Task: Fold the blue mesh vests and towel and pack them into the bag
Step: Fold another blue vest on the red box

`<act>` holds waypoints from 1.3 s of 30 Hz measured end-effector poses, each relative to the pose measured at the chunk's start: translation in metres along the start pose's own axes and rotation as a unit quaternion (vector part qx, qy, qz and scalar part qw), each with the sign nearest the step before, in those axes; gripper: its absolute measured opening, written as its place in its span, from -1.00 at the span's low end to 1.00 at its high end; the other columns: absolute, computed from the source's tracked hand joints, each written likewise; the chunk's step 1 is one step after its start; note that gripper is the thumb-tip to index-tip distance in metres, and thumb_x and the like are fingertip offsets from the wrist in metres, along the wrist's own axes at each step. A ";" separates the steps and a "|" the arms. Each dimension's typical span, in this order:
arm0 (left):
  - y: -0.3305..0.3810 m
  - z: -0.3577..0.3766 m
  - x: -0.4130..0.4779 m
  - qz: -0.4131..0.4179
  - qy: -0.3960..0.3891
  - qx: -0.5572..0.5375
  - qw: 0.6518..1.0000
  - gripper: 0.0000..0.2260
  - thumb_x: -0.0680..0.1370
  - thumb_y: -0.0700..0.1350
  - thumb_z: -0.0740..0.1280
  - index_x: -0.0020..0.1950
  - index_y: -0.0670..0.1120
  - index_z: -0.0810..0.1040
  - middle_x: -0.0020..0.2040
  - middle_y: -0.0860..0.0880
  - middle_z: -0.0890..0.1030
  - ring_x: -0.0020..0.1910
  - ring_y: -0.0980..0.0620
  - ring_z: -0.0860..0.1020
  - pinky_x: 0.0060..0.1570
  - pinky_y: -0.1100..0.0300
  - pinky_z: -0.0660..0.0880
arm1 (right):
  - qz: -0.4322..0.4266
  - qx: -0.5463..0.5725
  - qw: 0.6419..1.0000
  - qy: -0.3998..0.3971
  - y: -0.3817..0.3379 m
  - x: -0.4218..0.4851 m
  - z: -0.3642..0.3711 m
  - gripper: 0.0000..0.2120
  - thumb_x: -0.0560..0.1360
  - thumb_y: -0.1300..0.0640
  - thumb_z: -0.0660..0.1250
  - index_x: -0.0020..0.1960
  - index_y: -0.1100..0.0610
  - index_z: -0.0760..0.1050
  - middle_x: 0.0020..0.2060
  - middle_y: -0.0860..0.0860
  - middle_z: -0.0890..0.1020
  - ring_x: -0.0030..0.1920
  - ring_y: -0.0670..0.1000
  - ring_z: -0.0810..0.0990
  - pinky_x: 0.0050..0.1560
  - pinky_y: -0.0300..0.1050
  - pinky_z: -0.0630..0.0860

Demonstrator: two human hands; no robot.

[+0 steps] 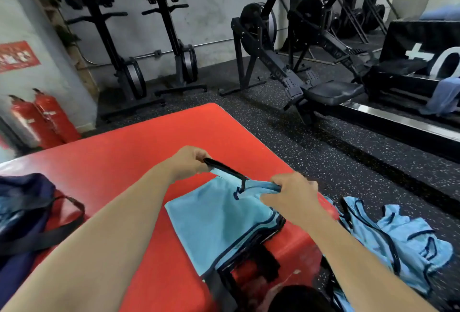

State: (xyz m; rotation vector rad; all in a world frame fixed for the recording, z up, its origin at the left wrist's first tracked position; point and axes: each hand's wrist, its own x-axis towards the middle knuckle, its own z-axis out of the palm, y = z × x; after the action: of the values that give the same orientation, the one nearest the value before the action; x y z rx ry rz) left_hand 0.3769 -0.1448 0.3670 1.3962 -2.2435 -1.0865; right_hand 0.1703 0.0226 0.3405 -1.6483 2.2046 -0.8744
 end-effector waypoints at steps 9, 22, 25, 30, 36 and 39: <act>-0.043 -0.012 -0.045 -0.145 -0.020 -0.037 0.989 -0.72 0.57 -0.33 0.07 -0.10 -0.15 0.56 -0.24 -0.12 0.63 -0.43 0.12 0.61 -0.57 0.37 0.32 | -0.111 -0.222 0.968 0.026 -0.055 -0.056 0.079 -0.78 0.04 0.08 0.32 -0.51 -0.03 0.24 -0.65 -0.08 0.35 -0.45 0.02 0.41 -0.26 -0.05 0.10; -0.095 0.001 -0.044 -0.121 0.042 -0.073 0.989 -0.86 0.42 -0.35 0.40 -0.26 -0.12 0.62 -0.36 0.00 0.58 -0.38 0.12 0.45 -0.36 0.31 0.41 | -0.168 -0.293 0.939 0.068 -0.082 -0.083 0.109 -0.65 -0.02 0.05 0.62 -0.45 0.06 0.45 -0.57 -0.03 0.44 -0.33 0.10 0.48 -0.06 0.06 0.23; -0.098 0.002 -0.047 -0.112 0.065 -0.092 0.987 -0.82 0.45 -0.35 0.37 -0.25 -0.09 0.61 -0.32 -0.09 0.54 -0.30 0.04 0.44 -0.25 0.22 0.42 | -0.197 -0.288 0.933 0.087 -0.097 -0.083 0.104 -0.64 -0.02 0.08 0.62 -0.42 0.08 0.45 -0.55 0.00 0.44 -0.30 0.12 0.47 -0.01 0.10 0.25; -0.101 0.005 -0.054 -0.087 0.098 -0.082 0.988 -0.80 0.47 -0.34 0.34 -0.27 -0.07 0.59 -0.38 0.00 0.53 -0.37 0.09 0.43 -0.34 0.27 0.38 | -0.246 -0.305 0.920 0.011 -0.100 -0.095 0.124 -0.62 -0.12 0.04 0.63 -0.43 0.11 0.51 -0.56 0.06 0.48 -0.25 0.16 0.53 0.05 0.16 0.29; -0.102 0.004 -0.064 -0.041 0.069 0.099 0.992 -0.73 0.44 -0.32 0.28 -0.23 0.07 0.58 -0.11 -0.01 0.65 -0.13 0.00 0.61 -0.11 0.16 0.55 | -0.236 -0.193 0.952 -0.034 -0.086 -0.090 0.112 -0.53 0.32 -0.38 0.19 -0.44 0.00 0.47 -0.53 -0.13 0.46 -0.18 -0.04 0.46 0.15 0.09 0.18; -0.096 0.010 -0.072 -0.015 0.135 0.176 0.975 -0.77 0.50 -0.21 0.28 -0.08 0.10 0.63 0.22 0.05 0.52 0.25 0.02 0.46 0.31 0.00 0.30 | -0.279 -0.121 0.952 0.010 -0.072 -0.084 0.097 -0.60 0.50 -0.19 0.16 -0.39 0.02 0.46 -0.47 -0.15 0.46 -0.16 -0.07 0.46 0.23 0.07 0.20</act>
State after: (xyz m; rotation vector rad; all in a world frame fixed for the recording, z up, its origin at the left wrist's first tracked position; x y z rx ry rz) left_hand 0.4688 -0.1022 0.3010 1.6034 -2.2884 -0.4794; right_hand 0.3051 0.0576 0.2944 -2.4597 1.9369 -0.7589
